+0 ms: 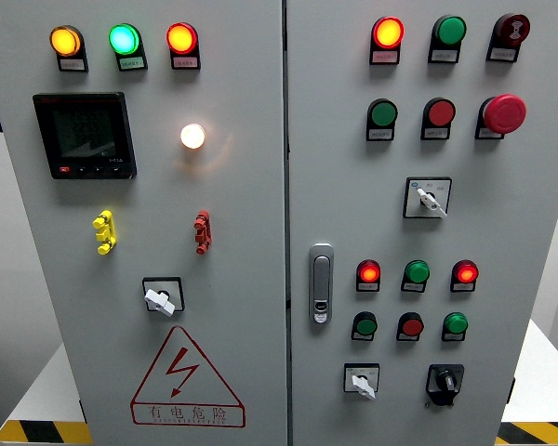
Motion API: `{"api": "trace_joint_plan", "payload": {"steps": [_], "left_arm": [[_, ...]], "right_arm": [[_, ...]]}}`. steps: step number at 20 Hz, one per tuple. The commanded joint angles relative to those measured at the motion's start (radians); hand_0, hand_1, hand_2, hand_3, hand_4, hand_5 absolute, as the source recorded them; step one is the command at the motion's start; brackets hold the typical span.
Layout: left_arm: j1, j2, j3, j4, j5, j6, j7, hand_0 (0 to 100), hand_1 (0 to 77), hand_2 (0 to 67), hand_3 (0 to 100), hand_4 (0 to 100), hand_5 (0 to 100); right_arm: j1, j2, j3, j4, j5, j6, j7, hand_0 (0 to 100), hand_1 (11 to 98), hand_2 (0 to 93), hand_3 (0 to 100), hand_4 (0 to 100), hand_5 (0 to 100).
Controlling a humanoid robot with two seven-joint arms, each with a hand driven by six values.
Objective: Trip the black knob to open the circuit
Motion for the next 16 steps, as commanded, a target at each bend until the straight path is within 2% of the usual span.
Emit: {"api": "trace_joint_plan", "payload": {"steps": [1,2,3,4,5,6,7,8,10,13,15,16], "left_arm": [[0.0,-0.001,0.0,0.0,0.0,0.0,0.0,0,3.0,13.0,21,7,1],[0.0,0.001,0.0,0.0,0.0,0.0,0.0,0,3.0,13.0,21,7,1],[0.002,0.001,0.0,0.0,0.0,0.0,0.0,0,3.0,13.0,21,7,1],[0.0,0.001,0.0,0.0,0.0,0.0,0.0,0,3.0,13.0,21,7,1],[0.0,-0.001,0.0,0.0,0.0,0.0,0.0,0,3.0,13.0,21,7,1],[0.002,0.001,0.0,0.0,0.0,0.0,0.0,0,3.0,13.0,21,7,1],[0.0,-0.001,0.0,0.0,0.0,0.0,0.0,0,3.0,13.0,21,7,1],[0.002,0.001,0.0,0.0,0.0,0.0,0.0,0,3.0,13.0,21,7,1],[0.002,0.001,0.0,0.0,0.0,0.0,0.0,0,2.9,13.0,21,7,1],[0.002,-0.001,0.0,0.0,0.0,0.0,0.0,0,2.9,13.0,21,7,1],[0.0,0.001,0.0,0.0,0.0,0.0,0.0,0,2.9,13.0,21,7,1],[0.002,0.001,0.0,0.0,0.0,0.0,0.0,0,2.9,13.0,21,7,1]], "right_arm": [[0.002,-0.0067,0.11,0.019,-0.044,0.014,-0.006,27,40.8,1.2,13,7,17],[0.002,0.0054,0.195,0.019,-0.122,0.014,-0.007,27,40.8,1.2,13,7,17],[0.002,0.0207,0.28,0.017,-0.253,0.015,-0.009,27,40.8,1.2,13,7,17],[0.002,0.0346,0.322,0.016,-0.368,0.015,-0.009,27,40.9,1.2,13,7,17],[0.002,0.0529,0.419,0.019,-0.492,0.017,-0.009,26,41.3,1.2,14,7,17],[0.003,0.0683,0.551,0.026,-0.598,0.018,-0.007,26,41.4,1.2,14,7,17],[0.018,0.0715,0.686,0.031,-0.712,0.029,-0.007,26,41.6,1.2,14,7,17],[0.044,0.073,0.798,0.032,-0.83,0.078,-0.003,26,41.9,1.3,14,7,17],[0.055,0.073,0.949,0.04,-0.982,0.153,0.003,26,42.2,1.3,15,8,17],[0.059,0.073,1.09,0.104,-1.113,0.19,0.009,26,42.4,1.3,15,7,17],[0.059,0.073,1.135,0.189,-1.159,0.257,0.013,27,42.5,1.1,15,8,18],[0.059,0.073,1.138,0.245,-1.164,0.267,0.013,27,42.7,1.1,15,8,18]]}}
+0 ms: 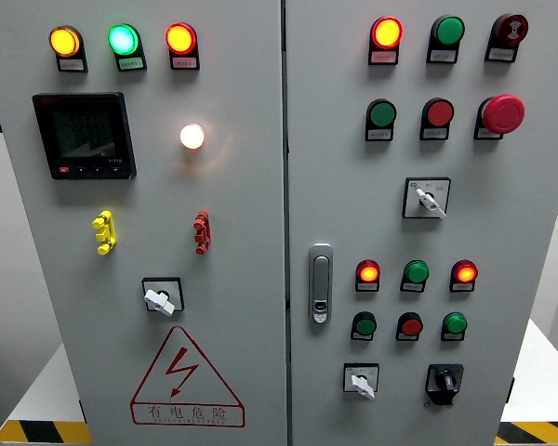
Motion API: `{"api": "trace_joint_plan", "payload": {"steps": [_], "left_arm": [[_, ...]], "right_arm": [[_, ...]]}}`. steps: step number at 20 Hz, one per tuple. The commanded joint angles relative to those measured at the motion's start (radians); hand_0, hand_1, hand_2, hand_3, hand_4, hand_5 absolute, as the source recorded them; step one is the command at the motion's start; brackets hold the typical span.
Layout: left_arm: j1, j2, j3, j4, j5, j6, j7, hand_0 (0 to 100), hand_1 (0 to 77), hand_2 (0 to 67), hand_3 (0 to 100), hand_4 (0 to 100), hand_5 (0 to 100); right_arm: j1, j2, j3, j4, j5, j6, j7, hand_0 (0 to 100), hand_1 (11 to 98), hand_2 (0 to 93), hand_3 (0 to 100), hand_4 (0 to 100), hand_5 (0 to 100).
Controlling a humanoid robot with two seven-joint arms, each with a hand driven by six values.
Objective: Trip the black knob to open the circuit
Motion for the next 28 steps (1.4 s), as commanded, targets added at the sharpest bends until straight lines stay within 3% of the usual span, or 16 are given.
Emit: {"api": "trace_joint_plan", "payload": {"steps": [1,3,5,7,9,15,19,21,24,26,28], "left_arm": [[-0.001,0.0,0.0,0.0,0.0,0.0,0.0,0,2.9,13.0,21,7,1],[0.001,0.0,0.0,0.0,0.0,0.0,0.0,0,3.0,13.0,21,7,1],[-0.001,0.0,0.0,0.0,0.0,0.0,0.0,0,3.0,13.0,21,7,1],[-0.001,0.0,0.0,0.0,0.0,0.0,0.0,0,3.0,13.0,21,7,1],[0.001,0.0,0.0,0.0,0.0,0.0,0.0,0,3.0,13.0,21,7,1],[-0.001,0.0,0.0,0.0,0.0,0.0,0.0,0,3.0,13.0,21,7,1],[-0.001,0.0,0.0,0.0,0.0,0.0,0.0,0,3.0,13.0,21,7,1],[-0.001,0.0,0.0,0.0,0.0,0.0,0.0,0,3.1,13.0,21,7,1],[-0.001,-0.001,0.0,0.0,0.0,0.0,0.0,0,3.1,13.0,21,7,1],[-0.001,0.0,0.0,0.0,0.0,0.0,0.0,0,3.1,13.0,21,7,1],[-0.001,0.0,0.0,0.0,0.0,0.0,0.0,0,3.1,13.0,21,7,1]], "right_arm": [[-0.002,0.0014,0.022,0.126,-0.024,0.034,0.003,27,43.0,1.1,15,8,19],[-0.026,0.0029,-0.037,0.257,-0.016,0.031,0.011,27,43.1,1.0,17,10,22],[-0.083,0.0014,-0.138,0.416,0.067,0.002,0.035,28,43.5,1.0,19,11,24],[-0.129,0.0014,-0.24,0.583,0.19,-0.078,0.034,28,44.2,1.3,21,15,29],[-0.169,0.0014,-0.332,0.741,0.246,-0.174,0.032,26,45.7,1.4,24,18,34],[-0.221,0.0045,-0.43,1.087,0.252,-0.287,0.032,27,50.2,1.6,35,33,50],[-0.212,0.0075,-0.461,1.234,0.246,-0.337,0.031,32,52.3,1.4,41,42,57],[-0.189,0.0075,-0.46,1.288,0.241,-0.373,0.009,35,54.3,1.5,43,48,61],[-0.171,0.0075,-0.447,1.352,0.238,-0.376,-0.009,43,55.2,1.7,48,55,66],[-0.148,0.0121,-0.44,1.359,0.237,-0.376,-0.019,46,55.5,1.6,50,59,69],[-0.126,0.0121,-0.43,1.371,0.237,-0.377,-0.022,48,56.1,1.2,54,65,72]]}}
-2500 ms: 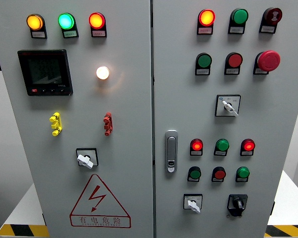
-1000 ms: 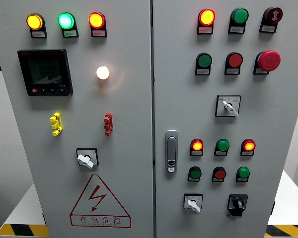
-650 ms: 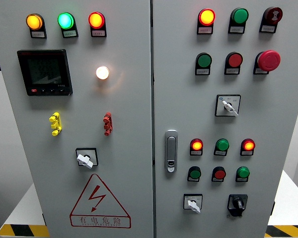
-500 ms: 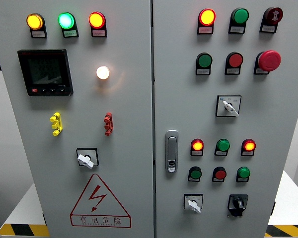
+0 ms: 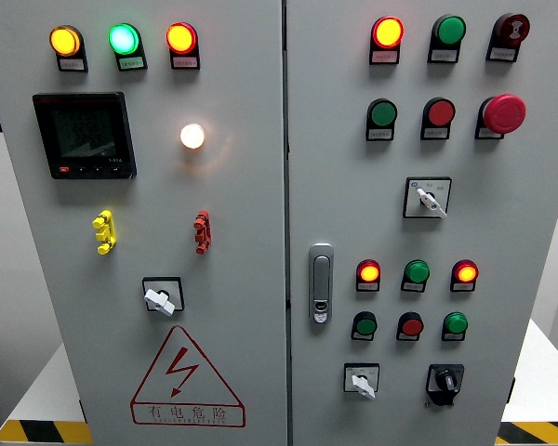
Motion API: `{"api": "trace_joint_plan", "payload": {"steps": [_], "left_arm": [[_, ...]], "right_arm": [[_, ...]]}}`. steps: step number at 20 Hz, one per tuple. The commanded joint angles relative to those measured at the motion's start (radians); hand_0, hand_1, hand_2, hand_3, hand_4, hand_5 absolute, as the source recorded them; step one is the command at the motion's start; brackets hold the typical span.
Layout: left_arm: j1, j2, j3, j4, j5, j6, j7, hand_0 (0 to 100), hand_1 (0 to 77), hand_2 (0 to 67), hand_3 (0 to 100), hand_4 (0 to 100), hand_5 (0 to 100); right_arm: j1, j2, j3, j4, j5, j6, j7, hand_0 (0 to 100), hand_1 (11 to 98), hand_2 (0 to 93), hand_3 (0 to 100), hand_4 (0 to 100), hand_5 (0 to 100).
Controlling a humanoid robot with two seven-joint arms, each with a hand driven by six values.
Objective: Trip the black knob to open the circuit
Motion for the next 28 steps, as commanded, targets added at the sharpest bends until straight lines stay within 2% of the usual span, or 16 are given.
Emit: {"api": "trace_joint_plan", "payload": {"steps": [1,3,4,5,7,9,20,28], "left_arm": [[0.0,0.0,0.0,0.0,0.0,0.0,0.0,0,3.0,13.0,21,7,1],[0.0,0.0,0.0,0.0,0.0,0.0,0.0,0,3.0,13.0,21,7,1],[0.0,-0.001,0.0,0.0,0.0,0.0,0.0,0,3.0,13.0,21,7,1],[0.0,0.0,0.0,0.0,0.0,0.0,0.0,0,3.0,13.0,21,7,1],[0.0,0.0,0.0,0.0,0.0,0.0,0.0,0,3.0,13.0,21,7,1],[0.0,-0.001,0.0,0.0,0.0,0.0,0.0,0,3.0,13.0,21,7,1],[0.0,-0.001,0.0,0.0,0.0,0.0,0.0,0,3.0,13.0,21,7,1],[0.001,-0.001,0.0,0.0,0.0,0.0,0.0,0,3.0,13.0,21,7,1]], "right_arm": [[0.035,0.0008,0.013,0.015,0.001,0.0,-0.013,49,56.9,0.9,62,73,77],[0.087,0.0023,0.015,0.015,0.0,-0.008,-0.038,53,58.1,0.6,72,80,85],[0.12,0.0008,0.019,0.009,0.001,-0.018,-0.048,57,58.7,0.4,78,83,95],[0.143,0.0023,0.033,0.002,0.001,-0.02,-0.052,60,59.0,0.2,82,86,100],[0.184,0.0039,0.044,-0.015,0.003,-0.023,-0.061,66,60.1,0.0,84,89,100],[0.203,0.0054,0.047,-0.017,0.003,-0.024,-0.067,71,61.0,0.0,86,91,100],[0.229,0.0069,0.065,-0.017,0.004,-0.026,-0.069,100,69.3,0.0,84,90,100],[0.253,0.01,0.064,-0.015,0.011,-0.026,-0.079,100,77.7,0.0,82,86,100]]}}
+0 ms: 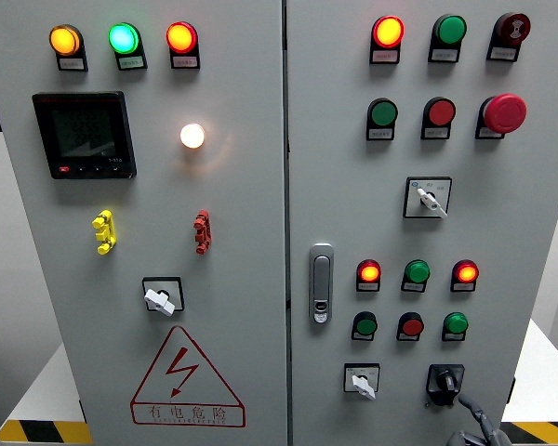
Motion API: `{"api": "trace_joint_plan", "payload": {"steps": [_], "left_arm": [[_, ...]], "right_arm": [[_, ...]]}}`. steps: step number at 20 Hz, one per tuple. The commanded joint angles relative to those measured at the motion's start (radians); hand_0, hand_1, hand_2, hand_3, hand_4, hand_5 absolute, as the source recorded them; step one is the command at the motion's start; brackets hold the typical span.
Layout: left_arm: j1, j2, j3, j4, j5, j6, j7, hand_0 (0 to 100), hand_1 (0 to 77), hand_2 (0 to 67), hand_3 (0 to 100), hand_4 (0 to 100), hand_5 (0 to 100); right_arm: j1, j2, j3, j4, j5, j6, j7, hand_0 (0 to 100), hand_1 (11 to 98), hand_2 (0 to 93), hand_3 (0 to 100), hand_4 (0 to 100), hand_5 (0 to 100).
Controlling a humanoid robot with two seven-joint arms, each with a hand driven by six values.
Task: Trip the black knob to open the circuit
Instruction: 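Raise the right hand up to the black rotary knob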
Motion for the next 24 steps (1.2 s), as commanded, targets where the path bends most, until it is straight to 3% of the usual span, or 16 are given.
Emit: {"api": "trace_joint_plan", "payload": {"steps": [1,24], "left_arm": [[-0.001,-0.001,0.0,0.0,0.0,0.0,0.0,0,3.0,13.0,21,7,1],[-0.001,-0.001,0.0,0.0,0.0,0.0,0.0,0,3.0,13.0,21,7,1]], "right_arm": [[0.003,0.0006,-0.003,0.001,0.002,0.0,-0.001,100,77.8,0.0,82,86,100],[0.012,-0.0009,-0.028,0.001,0.014,-0.001,-0.024,100,82.4,0.6,82,86,100]]}}
